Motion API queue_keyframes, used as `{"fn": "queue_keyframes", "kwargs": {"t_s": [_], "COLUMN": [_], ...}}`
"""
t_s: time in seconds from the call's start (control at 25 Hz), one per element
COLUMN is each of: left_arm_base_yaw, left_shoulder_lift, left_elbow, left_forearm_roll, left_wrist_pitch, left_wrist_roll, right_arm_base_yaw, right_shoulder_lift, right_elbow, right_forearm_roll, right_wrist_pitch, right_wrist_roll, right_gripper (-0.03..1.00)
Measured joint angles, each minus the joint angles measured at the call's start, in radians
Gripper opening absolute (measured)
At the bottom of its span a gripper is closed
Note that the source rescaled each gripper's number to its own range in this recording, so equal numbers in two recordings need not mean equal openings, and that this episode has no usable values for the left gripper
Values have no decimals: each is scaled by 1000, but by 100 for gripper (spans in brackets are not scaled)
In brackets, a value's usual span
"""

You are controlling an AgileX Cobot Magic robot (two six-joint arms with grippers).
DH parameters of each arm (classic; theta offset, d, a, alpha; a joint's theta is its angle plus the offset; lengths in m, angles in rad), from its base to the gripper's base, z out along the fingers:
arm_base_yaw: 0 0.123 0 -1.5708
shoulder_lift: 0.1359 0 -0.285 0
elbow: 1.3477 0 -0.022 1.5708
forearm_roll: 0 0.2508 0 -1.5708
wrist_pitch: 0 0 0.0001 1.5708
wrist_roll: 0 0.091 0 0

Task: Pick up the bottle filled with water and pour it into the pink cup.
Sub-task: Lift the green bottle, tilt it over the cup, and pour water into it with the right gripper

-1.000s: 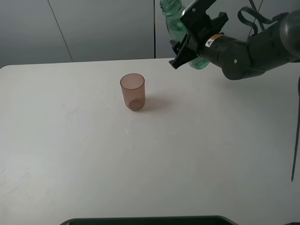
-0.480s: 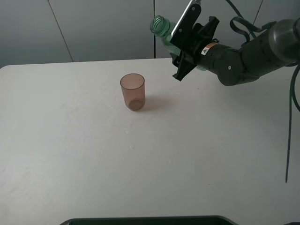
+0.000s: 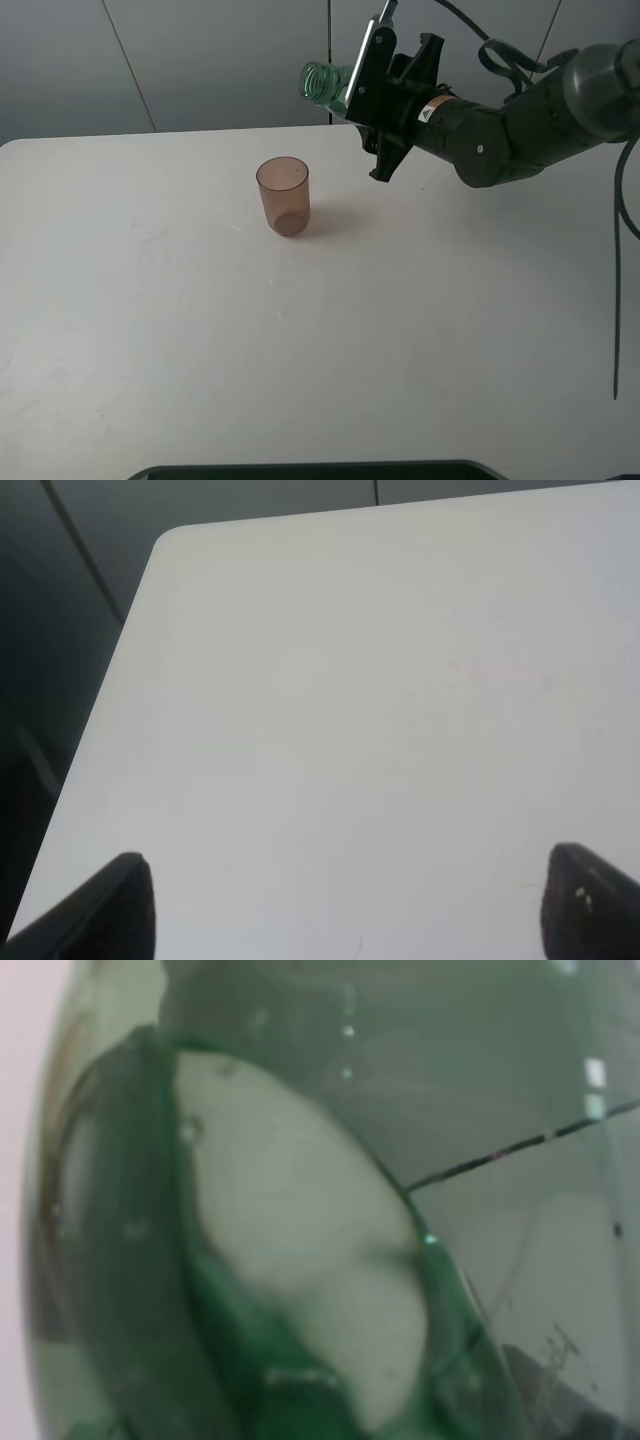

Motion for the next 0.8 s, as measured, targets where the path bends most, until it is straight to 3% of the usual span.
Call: {"fn": "queue_keyframes", "kwargs": {"t_s": [0.36,0.8], "left_arm_base_yaw": [0,0], "left_shoulder_lift": [0,0], "left_elbow": [0,0], "left_forearm_roll": [0,0], "left_wrist_pitch": [0,0], "left_wrist_roll": [0,0], "right_arm_base_yaw": [22,32], "right_shoulder_lift": [54,80], "right_elbow": [0,0], "right_forearm_roll": [19,41], "right_wrist_pitch": [19,14], "right_wrist_roll": [-146,-230], "right_gripper": [0,0]}}
